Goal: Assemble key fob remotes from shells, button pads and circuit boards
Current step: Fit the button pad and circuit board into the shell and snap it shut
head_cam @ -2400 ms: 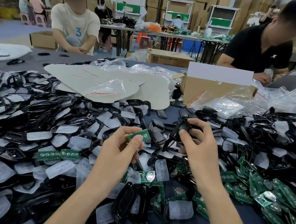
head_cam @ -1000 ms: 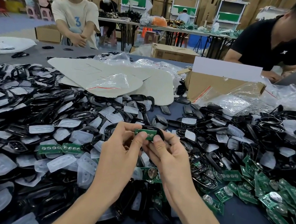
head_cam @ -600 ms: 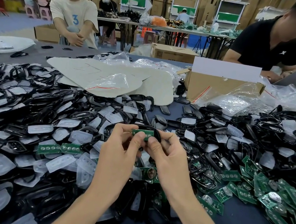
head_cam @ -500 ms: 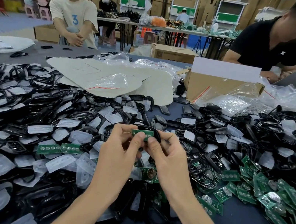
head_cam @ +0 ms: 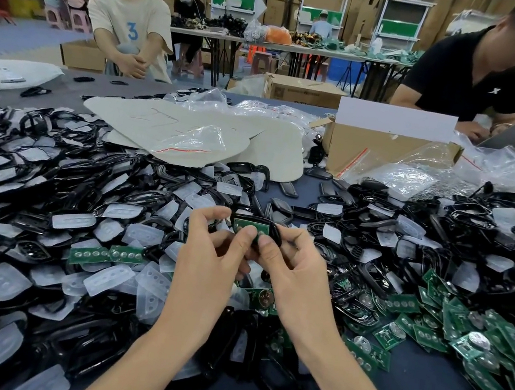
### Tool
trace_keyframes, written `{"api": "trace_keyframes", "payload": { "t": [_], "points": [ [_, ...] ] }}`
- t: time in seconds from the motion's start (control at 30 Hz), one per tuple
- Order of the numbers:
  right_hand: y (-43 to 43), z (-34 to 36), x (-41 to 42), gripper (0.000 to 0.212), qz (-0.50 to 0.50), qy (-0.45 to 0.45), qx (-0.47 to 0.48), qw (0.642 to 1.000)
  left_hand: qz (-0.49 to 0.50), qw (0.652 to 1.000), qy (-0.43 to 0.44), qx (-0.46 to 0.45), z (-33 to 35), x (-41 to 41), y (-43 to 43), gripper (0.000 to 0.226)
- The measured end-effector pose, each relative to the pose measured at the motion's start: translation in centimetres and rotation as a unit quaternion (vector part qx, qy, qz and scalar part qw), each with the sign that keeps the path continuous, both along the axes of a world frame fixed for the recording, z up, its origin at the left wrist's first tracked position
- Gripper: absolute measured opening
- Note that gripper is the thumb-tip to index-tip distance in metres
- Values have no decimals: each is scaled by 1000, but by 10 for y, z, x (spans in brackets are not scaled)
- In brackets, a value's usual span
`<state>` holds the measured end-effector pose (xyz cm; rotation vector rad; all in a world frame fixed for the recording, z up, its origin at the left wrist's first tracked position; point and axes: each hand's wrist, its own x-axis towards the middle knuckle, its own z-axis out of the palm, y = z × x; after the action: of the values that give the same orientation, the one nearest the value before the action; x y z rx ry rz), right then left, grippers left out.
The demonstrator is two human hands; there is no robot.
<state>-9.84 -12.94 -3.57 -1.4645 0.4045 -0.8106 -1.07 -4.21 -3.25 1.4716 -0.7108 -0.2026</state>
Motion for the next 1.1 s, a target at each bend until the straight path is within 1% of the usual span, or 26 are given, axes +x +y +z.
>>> {"api": "trace_keyframes", "payload": {
  "t": [0.17,0.33,0.4,0.5,0.57,0.7,0.83,0.9,0.97,1.0,1.03,1.1],
  "points": [
    [-1,0,-1,7,0,3,3,1000,-21,999,32,-1,0,3,-2,28],
    [-1,-1,-1,8,-6,-1,-1,1000,-46,998,43,14,0,7,0,18],
    [-2,-1,-1,8,-6,-5,0,1000,-53,998,38,17,0,8,0,18],
    [-5,-1,0,9,8,-11,15,1000,-49,998,28,17,1,10,0,12],
    [-7,-1,1,10,18,-13,27,999,-41,999,12,19,1,11,1,8],
    [-13,0,-1,12,39,-24,32,998,-39,998,-33,29,-1,10,1,11],
    [-19,1,-5,19,50,5,-19,999,-46,990,-115,63,-4,6,2,27],
    [-22,2,-8,19,56,19,-46,997,-57,986,-139,74,-4,5,2,26],
    [-26,6,-9,18,48,21,-56,997,-66,985,-139,74,-3,5,2,26],
    [-29,8,-10,19,32,13,-42,999,-70,986,-135,73,-3,6,2,27],
    [-34,11,-12,20,10,-5,-5,1000,-72,986,-129,74,-3,6,3,28],
    [-49,16,-17,21,-28,-78,119,989,-69,985,-133,87,-2,8,5,31]
  ]
}}
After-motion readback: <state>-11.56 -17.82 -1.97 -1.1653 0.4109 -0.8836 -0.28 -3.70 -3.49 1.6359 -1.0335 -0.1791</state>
